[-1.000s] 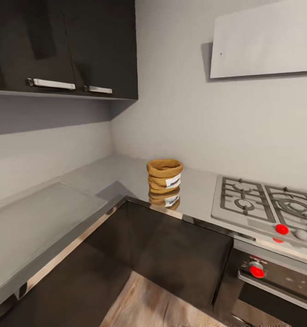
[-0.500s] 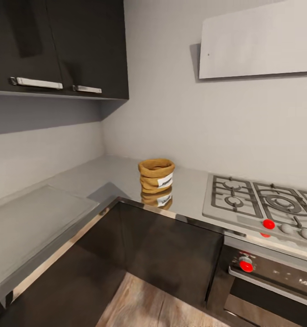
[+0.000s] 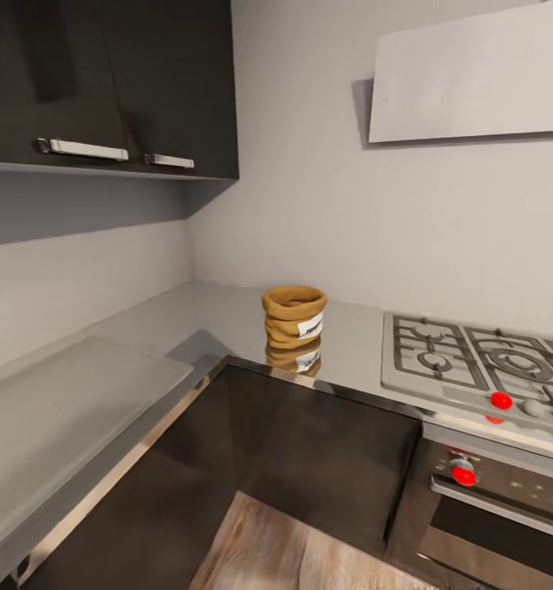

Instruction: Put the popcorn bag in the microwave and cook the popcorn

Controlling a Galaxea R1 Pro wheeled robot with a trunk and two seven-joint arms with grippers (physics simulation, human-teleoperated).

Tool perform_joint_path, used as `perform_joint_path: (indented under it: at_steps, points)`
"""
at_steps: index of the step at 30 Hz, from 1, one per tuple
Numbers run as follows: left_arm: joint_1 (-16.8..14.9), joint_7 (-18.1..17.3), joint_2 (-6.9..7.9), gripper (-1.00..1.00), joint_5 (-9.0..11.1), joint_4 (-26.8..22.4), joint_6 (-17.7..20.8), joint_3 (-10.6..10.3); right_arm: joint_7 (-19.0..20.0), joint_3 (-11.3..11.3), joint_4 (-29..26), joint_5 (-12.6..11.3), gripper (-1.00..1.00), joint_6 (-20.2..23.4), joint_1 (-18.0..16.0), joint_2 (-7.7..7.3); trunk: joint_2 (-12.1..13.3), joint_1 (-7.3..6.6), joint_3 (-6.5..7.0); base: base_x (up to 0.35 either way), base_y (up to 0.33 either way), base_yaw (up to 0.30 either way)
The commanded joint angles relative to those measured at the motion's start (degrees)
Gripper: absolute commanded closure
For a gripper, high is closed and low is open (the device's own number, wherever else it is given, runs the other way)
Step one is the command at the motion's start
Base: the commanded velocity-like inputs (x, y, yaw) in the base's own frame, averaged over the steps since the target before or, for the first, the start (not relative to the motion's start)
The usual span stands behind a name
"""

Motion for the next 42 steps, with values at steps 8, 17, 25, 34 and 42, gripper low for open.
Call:
perform_joint_path:
  at_steps: [8,17,25,34,42]
  points:
    - [-0.01,-0.06,0.0,-1.0,0.35,0.0,-0.13,0.05,0.11,-0.49,0.12,0.53,-1.0,-0.08,-0.08,-0.07,-0.03,0.0,-0.05,0.0,0.129,-0.234]
    - [-0.01,-0.06,0.0,-1.0,0.35,0.0,-0.13,0.05,0.11,-0.49,0.12,0.53,-1.0,-0.08,-0.08,-0.08,-0.03,0.0,-0.05,0.0,0.051,-0.241]
    - [-0.01,-0.06,0.0,-1.0,0.35,0.0,-0.13,0.05,0.13,-0.49,0.12,0.53,-1.0,-0.08,-0.08,-0.08,-0.03,0.0,-0.05,0.0,0.001,-0.241]
    - [-0.01,-0.06,0.0,-1.0,0.35,0.0,-0.13,0.05,0.14,-0.49,0.12,0.53,-1.0,-0.07,-0.08,-0.11,-0.03,0.0,-0.05,0.0,0.0,-0.196]
    - [-0.01,-0.06,0.0,-1.0,0.35,0.0,-0.13,0.04,0.2,-0.49,0.12,0.53,-1.0,0.0,-0.08,-0.09,-0.03,0.0,-0.05,0.081,0.0,-0.01]
